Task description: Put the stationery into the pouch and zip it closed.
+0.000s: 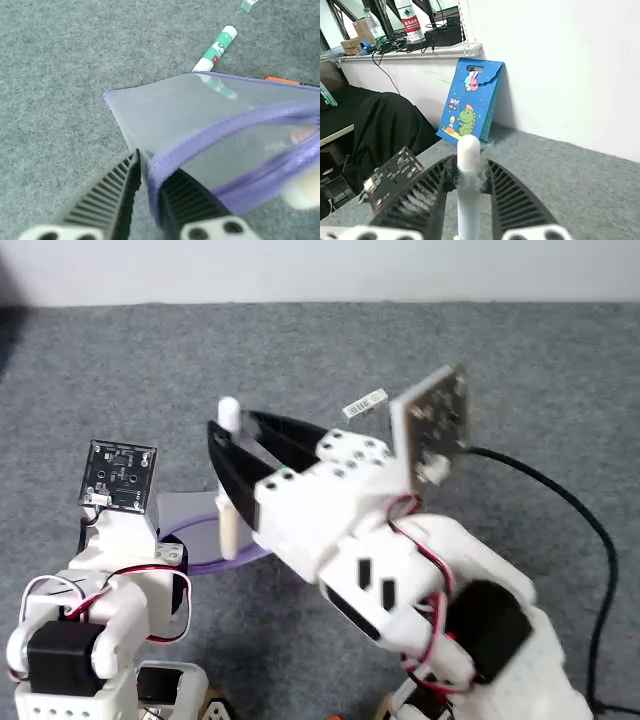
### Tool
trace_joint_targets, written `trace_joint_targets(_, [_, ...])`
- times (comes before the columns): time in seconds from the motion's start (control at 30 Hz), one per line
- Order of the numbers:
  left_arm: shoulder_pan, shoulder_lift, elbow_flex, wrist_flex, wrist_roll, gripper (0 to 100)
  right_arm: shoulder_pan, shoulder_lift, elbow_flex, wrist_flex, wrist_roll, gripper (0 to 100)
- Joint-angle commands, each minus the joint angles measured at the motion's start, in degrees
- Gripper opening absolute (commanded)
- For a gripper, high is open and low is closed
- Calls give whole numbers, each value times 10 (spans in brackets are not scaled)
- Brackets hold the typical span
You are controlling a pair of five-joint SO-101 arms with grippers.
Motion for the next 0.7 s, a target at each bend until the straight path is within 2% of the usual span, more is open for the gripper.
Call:
trace_joint_targets(0.0, [-2, 4, 1, -11, 6, 13, -2, 31, -4, -18, -5, 8])
trace_joint_targets(0.27, [-2, 4, 1, -11, 6, 13, -1, 50, 52, -27, -5, 8])
trace_joint_targets(0.37, [-2, 4, 1, -11, 6, 13, 15, 28, 115, -109, -1, 8])
trace_joint_targets(0.5, [-2, 4, 1, -11, 6, 13, 18, -7, 222, -231, 77, 8])
trace_joint_targets(0.67, [-2, 4, 1, -11, 6, 13, 16, -69, 301, -271, 105, 8])
